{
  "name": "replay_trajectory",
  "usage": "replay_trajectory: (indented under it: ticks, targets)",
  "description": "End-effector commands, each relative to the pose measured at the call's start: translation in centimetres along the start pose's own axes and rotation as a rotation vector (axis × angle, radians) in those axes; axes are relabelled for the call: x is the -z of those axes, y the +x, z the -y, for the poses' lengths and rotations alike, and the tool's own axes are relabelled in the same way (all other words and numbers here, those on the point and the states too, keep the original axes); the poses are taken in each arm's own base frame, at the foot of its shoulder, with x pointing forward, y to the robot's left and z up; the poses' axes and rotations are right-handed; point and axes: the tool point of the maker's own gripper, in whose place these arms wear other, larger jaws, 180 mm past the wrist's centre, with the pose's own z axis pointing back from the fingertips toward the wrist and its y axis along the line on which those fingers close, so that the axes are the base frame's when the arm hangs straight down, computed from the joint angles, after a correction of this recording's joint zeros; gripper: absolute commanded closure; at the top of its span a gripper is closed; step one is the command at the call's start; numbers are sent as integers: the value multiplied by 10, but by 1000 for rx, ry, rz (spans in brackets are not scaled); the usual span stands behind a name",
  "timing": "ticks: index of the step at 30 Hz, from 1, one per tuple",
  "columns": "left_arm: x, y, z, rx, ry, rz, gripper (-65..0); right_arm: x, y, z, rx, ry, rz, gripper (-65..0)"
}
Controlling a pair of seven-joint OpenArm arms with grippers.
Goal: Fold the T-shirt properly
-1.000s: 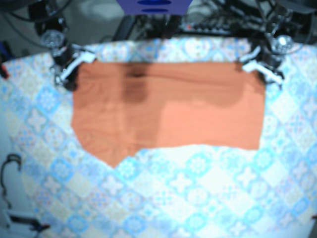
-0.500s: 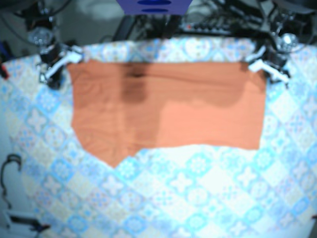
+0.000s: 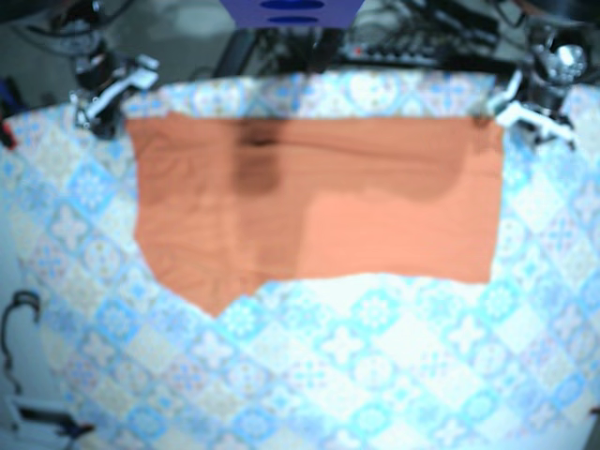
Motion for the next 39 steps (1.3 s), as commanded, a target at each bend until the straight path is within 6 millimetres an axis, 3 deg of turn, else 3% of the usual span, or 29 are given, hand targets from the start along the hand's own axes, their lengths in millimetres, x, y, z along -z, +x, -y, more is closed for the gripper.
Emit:
replay_trajectory:
  ticks: [1, 12, 15, 26, 33, 39]
  targets:
    - [-4, -1, -9, 16, 29, 2, -237, -2, 2, 7, 5, -29, 2, -446]
    - [-4, -1, -7, 16, 25, 2, -237, 0, 20, 2, 38, -20, 26, -446]
    - [-4, -1, -7, 16, 25, 2, -237, 5, 28, 10, 37, -38, 44, -446]
    - [-4, -1, -7, 16, 25, 3, -237, 9, 32, 16, 57, -52, 45, -446]
    - [-4, -1, -7, 16, 25, 2, -237, 16, 35, 2, 54, -15, 49, -446]
    - [-4, -1, -8, 15, 27, 1, -237, 19, 42, 3, 52, -15, 64, -445]
